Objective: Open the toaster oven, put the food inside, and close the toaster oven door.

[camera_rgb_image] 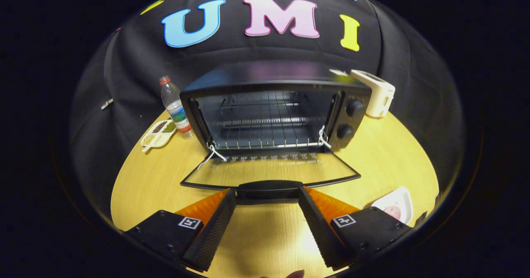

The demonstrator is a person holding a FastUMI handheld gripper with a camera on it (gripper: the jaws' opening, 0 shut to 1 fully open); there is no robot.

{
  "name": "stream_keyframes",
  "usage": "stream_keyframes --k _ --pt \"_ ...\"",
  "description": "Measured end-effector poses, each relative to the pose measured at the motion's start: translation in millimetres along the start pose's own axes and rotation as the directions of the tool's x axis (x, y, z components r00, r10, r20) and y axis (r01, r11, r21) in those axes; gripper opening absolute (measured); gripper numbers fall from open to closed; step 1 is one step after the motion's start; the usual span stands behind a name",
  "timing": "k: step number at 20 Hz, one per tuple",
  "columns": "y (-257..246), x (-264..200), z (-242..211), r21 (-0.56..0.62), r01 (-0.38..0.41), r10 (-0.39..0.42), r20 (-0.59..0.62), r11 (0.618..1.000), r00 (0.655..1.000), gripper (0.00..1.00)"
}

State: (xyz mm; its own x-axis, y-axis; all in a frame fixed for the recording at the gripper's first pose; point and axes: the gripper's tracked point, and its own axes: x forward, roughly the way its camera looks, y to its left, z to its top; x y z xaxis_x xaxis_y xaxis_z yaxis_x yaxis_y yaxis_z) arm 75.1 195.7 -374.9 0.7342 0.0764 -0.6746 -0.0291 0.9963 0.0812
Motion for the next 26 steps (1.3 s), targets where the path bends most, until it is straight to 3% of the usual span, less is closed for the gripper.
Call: stream_keyframes --k 7,16,22,26 --pt "-15 -26 -24 -0.04 -0.047 0.045 -0.045 0.998 0.998 0.99" --pt "-55 -100 -22 0.049 -0.221 0.225 -0.127 0.974 0.966 0.97" --pt "-153 -136 -20 0.072 -0.169 0.182 -0.255 0.983 0.95 0.99" --pt "-222 -136 -29 0.026 -0.132 0.132 -0.388 0.991 0.912 0.99"
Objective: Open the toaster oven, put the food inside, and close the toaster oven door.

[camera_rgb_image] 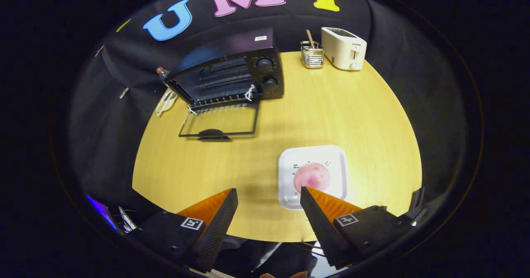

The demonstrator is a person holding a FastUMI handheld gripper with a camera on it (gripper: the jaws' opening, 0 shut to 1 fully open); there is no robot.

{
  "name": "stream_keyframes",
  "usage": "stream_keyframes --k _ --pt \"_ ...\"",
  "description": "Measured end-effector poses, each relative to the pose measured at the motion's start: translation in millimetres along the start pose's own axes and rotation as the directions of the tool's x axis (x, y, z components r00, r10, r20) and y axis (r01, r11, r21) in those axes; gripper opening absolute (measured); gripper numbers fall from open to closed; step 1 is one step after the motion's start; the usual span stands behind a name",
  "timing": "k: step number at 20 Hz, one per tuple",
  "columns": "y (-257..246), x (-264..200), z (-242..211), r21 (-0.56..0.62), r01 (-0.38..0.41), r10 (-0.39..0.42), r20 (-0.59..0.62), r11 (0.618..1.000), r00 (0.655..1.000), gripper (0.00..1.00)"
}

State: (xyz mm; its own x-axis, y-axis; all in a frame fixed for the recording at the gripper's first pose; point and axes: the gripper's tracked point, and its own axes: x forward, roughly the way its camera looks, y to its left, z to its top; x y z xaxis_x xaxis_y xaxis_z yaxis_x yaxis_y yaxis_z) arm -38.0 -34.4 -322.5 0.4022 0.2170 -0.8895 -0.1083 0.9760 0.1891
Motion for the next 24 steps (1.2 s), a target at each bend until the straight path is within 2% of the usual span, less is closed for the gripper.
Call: stream_keyframes --k 8,12,14,16,17,18,19,20,23,24 --pt "-104 35 1 0.065 0.09 -0.076 -0.191 0.994 0.979 0.99" --pt "-124 63 -4 0.051 0.08 -0.064 -0.268 0.995 0.961 0.97" --pt "-135 74 -6 0.043 0.092 -0.076 -0.285 0.995 0.955 0.9" --pt "-143 85 -6 0.038 0.102 -0.087 -0.285 0.994 0.954 0.9" --pt "-145 90 -6 0.037 0.106 -0.091 -0.288 0.994 0.953 0.84" --pt "-146 96 -8 0.036 0.102 -0.087 -0.294 0.994 0.952 0.73" --pt "-145 101 -10 0.035 0.097 -0.082 -0.301 0.995 0.95 0.73" --pt "-145 107 -14 0.025 0.097 -0.085 -0.305 0.995 0.948 0.66" --pt "-145 116 -21 0.004 0.091 -0.085 -0.33 0.996 0.94 0.55" --pt "-145 118 -23 -0.006 0.093 -0.089 -0.338 0.996 0.937 0.55"
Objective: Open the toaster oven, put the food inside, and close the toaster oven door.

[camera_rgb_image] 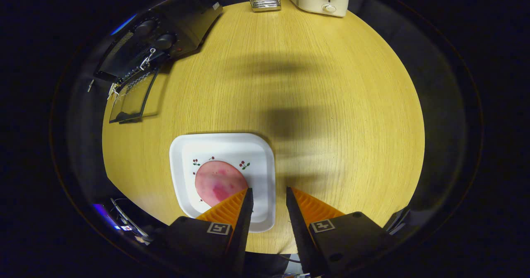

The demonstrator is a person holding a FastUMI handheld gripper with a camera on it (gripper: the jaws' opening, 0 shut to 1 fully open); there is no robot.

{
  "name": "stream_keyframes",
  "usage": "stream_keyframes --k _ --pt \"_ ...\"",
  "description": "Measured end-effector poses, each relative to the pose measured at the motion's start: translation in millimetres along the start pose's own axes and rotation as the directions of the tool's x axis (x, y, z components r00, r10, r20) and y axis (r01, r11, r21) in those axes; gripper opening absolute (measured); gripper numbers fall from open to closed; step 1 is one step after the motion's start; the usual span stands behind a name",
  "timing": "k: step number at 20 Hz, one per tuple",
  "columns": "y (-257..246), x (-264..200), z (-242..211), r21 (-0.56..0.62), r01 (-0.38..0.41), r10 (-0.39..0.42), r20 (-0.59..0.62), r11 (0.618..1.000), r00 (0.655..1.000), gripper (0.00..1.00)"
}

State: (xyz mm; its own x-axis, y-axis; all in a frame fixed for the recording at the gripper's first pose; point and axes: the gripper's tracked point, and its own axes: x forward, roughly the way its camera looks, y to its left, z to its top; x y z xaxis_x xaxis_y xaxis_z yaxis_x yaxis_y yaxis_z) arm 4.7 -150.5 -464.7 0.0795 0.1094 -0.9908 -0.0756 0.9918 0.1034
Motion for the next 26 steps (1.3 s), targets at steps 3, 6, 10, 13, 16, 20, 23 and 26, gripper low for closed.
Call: stream_keyframes --k 3,6,10,13,16,20,23,26 --pt "-6 8 -3 0.047 0.014 -0.013 -0.02 0.999 1.0 0.13" --pt "-5 1 -6 0.041 -0.097 0.098 -0.015 0.994 0.995 0.1" --pt "-3 -2 -3 0.081 -0.169 0.168 0.018 0.982 0.986 0.05" --pt "2 -15 -8 0.193 -0.304 0.298 0.062 0.933 0.953 0.05" --pt "11 -30 -22 0.264 -0.386 0.373 0.101 0.884 0.922 0.05" --pt "29 -34 -19 0.317 -0.463 0.44 0.145 0.828 0.886 0.05" --pt "48 -49 -22 0.377 -0.512 0.476 0.192 0.772 0.858 0.05" --pt "68 -72 -30 0.446 -0.547 0.485 0.255 0.708 0.837 0.05"
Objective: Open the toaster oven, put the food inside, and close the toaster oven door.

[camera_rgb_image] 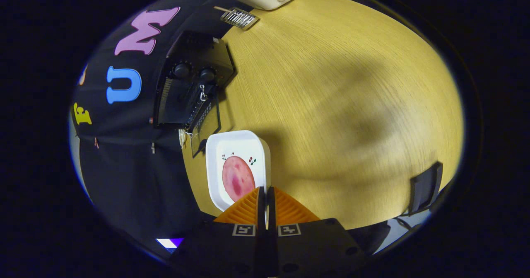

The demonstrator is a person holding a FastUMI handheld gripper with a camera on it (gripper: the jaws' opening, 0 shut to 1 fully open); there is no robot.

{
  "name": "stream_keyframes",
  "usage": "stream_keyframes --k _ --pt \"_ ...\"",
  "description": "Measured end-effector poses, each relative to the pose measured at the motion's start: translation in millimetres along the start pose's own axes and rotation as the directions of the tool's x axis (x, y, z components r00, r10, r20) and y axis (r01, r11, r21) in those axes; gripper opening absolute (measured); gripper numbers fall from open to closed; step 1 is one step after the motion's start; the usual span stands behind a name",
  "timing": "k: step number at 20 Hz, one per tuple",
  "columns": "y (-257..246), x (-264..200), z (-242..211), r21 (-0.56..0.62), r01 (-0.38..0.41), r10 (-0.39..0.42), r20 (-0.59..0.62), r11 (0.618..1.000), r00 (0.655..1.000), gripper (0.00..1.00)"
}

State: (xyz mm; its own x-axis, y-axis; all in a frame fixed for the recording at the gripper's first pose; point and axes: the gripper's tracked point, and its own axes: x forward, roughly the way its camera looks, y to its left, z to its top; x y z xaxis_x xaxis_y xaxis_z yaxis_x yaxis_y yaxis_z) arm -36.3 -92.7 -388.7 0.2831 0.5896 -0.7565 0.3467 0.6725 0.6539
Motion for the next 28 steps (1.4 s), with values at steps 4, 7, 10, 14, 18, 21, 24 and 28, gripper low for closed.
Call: stream_keyframes --k 4,7,10,14,18,21,24,28 --pt "40 1 -19 0.065 -0.032 0.028 0.066 0.997 0.997 0.05" --pt "83 15 -18 0.179 -0.092 0.068 0.133 0.979 0.989 0.05" --pt "116 33 -12 0.32 -0.134 0.072 0.197 0.938 0.978 0.05" --pt "142 64 0 0.406 -0.126 0.009 0.277 0.905 0.961 0.05" --pt "165 102 23 0.485 -0.151 -0.045 0.369 0.861 0.928 0.05" --pt "180 129 38 0.552 -0.161 -0.095 0.407 0.818 0.909 0.05" --pt "197 150 55 0.585 -0.173 -0.131 0.441 0.792 0.888 0.05" --pt "209 174 79 0.62 -0.214 -0.153 0.483 0.755 0.862 0.05"
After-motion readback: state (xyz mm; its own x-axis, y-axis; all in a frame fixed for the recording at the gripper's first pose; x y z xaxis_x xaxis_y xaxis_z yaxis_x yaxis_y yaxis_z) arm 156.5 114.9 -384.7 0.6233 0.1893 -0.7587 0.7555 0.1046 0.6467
